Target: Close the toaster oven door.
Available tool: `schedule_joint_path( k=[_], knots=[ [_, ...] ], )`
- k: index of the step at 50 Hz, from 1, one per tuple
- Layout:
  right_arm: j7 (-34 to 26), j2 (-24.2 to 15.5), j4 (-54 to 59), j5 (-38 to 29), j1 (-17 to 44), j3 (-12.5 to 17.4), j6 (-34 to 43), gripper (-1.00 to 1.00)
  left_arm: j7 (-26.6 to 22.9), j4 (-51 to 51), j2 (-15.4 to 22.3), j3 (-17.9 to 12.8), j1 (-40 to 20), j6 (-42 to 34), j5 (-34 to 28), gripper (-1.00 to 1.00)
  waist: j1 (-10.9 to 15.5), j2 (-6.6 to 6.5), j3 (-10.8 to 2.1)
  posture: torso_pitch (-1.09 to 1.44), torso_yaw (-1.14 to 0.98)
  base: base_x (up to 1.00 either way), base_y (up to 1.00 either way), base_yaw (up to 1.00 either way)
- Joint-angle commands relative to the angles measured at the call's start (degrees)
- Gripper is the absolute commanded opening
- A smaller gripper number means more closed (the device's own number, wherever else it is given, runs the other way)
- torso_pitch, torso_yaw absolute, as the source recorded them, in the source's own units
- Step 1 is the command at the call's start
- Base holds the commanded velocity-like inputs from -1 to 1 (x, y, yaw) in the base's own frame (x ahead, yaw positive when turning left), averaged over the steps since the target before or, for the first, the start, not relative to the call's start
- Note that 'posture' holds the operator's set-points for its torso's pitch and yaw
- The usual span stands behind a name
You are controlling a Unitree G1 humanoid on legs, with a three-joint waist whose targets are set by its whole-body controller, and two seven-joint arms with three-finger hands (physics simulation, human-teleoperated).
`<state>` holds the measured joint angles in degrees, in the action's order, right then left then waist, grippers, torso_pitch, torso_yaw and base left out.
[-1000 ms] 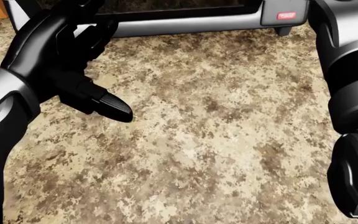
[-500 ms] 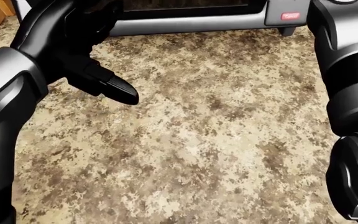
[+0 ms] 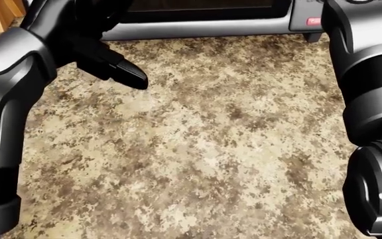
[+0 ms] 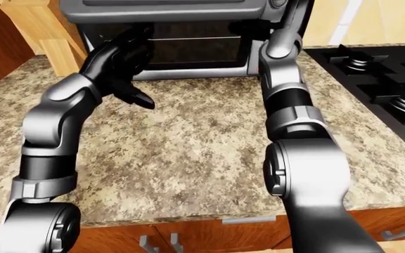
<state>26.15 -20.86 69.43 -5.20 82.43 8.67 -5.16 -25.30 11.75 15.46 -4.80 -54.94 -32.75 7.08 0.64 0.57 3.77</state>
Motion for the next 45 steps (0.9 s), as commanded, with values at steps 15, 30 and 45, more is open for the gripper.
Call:
schedule_joint_path(
  k=[15, 30, 45],
  knots=[
    [2.0, -1.5, -4.4, -1.1, 4.0, -0.3, -5.5, 1.0, 3.2, 9.5, 2.0, -2.3, -7.4, 7.9, -1.4, 1.0, 0.4, 0.57, -2.44, 0.0, 0.0, 0.0, 0.0, 0.0],
    [2.8, -1.7, -4.1, -1.5, 4.4, -0.2, -5.8, 1.0, 2.9, 19.3, 3.0, -2.5, -12.8, 12.7, -1.6, 1.0, -0.1, 0.34, -2.38, 0.0, 0.0, 0.0, 0.0, 0.0],
    [2.7, -1.6, -4.2, -1.4, 4.1, -0.1, -5.8, 1.0, 2.7, 24.8, 3.7, -2.5, -16.6, 14.7, -1.6, 1.0, -0.9, 0.36, -2.62, 0.0, 0.0, 0.0, 0.0, 0.0]
  ],
)
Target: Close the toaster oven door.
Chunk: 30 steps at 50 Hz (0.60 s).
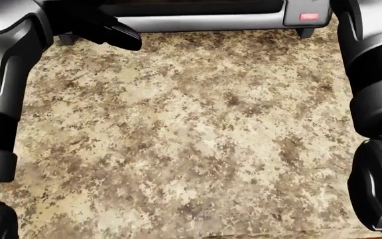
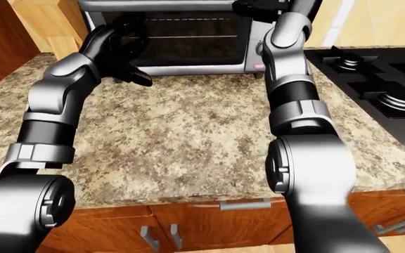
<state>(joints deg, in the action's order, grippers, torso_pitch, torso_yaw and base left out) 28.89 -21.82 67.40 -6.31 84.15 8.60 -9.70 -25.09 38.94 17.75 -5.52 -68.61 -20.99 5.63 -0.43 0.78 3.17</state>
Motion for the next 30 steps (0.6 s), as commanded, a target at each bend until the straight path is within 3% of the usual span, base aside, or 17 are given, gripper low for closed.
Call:
schedule_joint_path(
  k=[1, 30],
  knots=[
    [0.0, -0.7, -2.2, -0.3, 2.3, -0.1, -1.2, 1.0, 2.5, -2.1, 1.4, -1.7, -3.2, 3.1, -0.2, 1.0, 0.2, 0.14, -2.02, 0.0, 0.0, 0.0, 0.0, 0.0],
    [0.1, -1.0, -2.4, -0.1, 2.2, 0.0, -1.0, 1.0, 1.7, 11.3, 1.9, -1.6, -11.6, 8.9, -1.3, 1.0, 0.5, 0.32, -2.12, 0.0, 0.0, 0.0, 0.0, 0.0]
  ],
)
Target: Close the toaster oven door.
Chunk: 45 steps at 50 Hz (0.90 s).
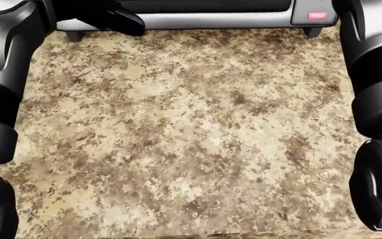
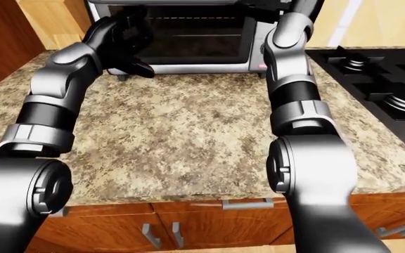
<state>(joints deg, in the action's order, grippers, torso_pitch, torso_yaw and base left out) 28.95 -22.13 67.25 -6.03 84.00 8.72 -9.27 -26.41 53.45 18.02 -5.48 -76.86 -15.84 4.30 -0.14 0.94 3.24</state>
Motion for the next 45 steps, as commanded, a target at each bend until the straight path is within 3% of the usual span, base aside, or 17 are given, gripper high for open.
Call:
schedule_joint_path(
  k=[1, 45],
  knots=[
    [0.0, -0.7, -2.3, -0.3, 2.3, -0.1, -1.4, 1.0, 3.0, -2.8, 1.6, -1.7, -3.6, 3.9, 0.0, 1.0, 0.2, 0.17, -2.18, 0.0, 0.0, 0.0, 0.0, 0.0],
    [0.2, -0.9, -2.8, -0.1, 1.5, 0.0, -1.3, 1.0, 2.6, 13.2, 1.4, -2.1, -13.3, 11.5, -3.0, 1.0, 0.4, 0.58, -2.17, 0.0, 0.0, 0.0, 0.0, 0.0]
  ],
)
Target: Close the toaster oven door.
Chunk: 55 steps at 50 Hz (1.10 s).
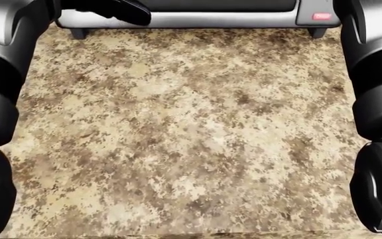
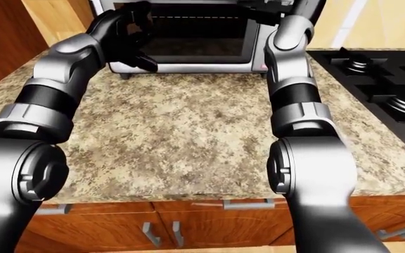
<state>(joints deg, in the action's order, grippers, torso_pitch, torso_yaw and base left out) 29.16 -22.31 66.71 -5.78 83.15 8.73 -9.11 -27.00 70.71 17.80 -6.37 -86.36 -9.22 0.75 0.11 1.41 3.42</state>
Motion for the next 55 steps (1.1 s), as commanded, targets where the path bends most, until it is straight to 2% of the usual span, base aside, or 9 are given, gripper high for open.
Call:
schedule_joint_path(
  k=[1, 25, 44, 55],
  knots=[
    [0.0, -0.8, -2.2, -0.4, 2.4, 0.0, -1.4, 1.0, 3.3, -3.6, 1.6, -1.3, -4.2, 5.0, 0.5, 1.0, 0.1, 0.13, -2.35, 0.0, 0.0, 0.0, 0.0, 0.0],
    [-0.1, -1.0, -2.0, -0.3, 2.9, 0.0, -1.2, 1.0, 4.3, 1.6, 0.6, -2.2, -7.1, 7.0, -1.7, 1.0, 0.3, 0.32, -2.36, 0.0, 0.0, 0.0, 0.0, 0.0],
    [0.2, -1.2, -2.1, 0.0, 2.6, 0.1, -1.2, 1.0, 15.2, 3.6, -0.3, -3.6, -8.1, 5.7, -5.2, 1.0, -0.1, 0.27, -2.31, 0.0, 0.0, 0.0, 0.0, 0.0],
    [0.2, -1.3, -1.9, 0.1, 2.6, 0.2, -1.3, 1.0, 17.0, 3.9, -0.5, -4.0, -8.6, 5.5, -5.5, 1.0, -0.4, -0.05, -2.33, 0.0, 0.0, 0.0, 0.0, 0.0]
  ],
)
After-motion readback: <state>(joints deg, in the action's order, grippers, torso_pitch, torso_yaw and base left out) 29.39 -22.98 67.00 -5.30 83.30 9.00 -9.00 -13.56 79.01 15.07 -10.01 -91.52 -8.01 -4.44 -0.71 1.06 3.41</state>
